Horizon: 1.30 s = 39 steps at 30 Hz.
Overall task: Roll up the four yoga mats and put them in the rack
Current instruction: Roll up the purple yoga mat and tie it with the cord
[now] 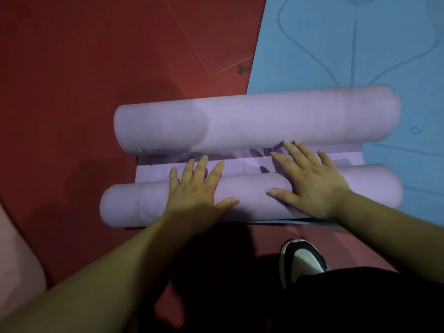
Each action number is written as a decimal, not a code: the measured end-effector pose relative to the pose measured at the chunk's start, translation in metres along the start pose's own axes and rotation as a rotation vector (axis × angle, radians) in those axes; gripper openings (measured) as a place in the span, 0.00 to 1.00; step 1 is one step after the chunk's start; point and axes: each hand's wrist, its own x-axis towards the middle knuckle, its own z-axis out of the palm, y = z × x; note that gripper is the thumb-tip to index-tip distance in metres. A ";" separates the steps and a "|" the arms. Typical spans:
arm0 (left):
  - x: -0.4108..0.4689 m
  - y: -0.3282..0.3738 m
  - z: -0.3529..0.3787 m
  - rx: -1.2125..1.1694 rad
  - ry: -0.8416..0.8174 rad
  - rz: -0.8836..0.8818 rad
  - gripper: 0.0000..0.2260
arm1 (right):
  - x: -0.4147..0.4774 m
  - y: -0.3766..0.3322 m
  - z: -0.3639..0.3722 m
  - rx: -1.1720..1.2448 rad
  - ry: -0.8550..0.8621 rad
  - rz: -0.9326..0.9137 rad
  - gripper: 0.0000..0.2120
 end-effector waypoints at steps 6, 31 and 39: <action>0.013 0.000 0.002 -0.045 0.021 -0.077 0.41 | 0.008 0.001 -0.002 -0.008 0.015 0.015 0.46; 0.046 -0.003 -0.013 -0.074 -0.007 -0.129 0.39 | 0.025 -0.008 -0.006 -0.009 0.043 0.141 0.43; 0.041 0.002 -0.016 -0.052 0.032 -0.093 0.38 | 0.043 -0.001 -0.013 0.032 0.020 0.155 0.43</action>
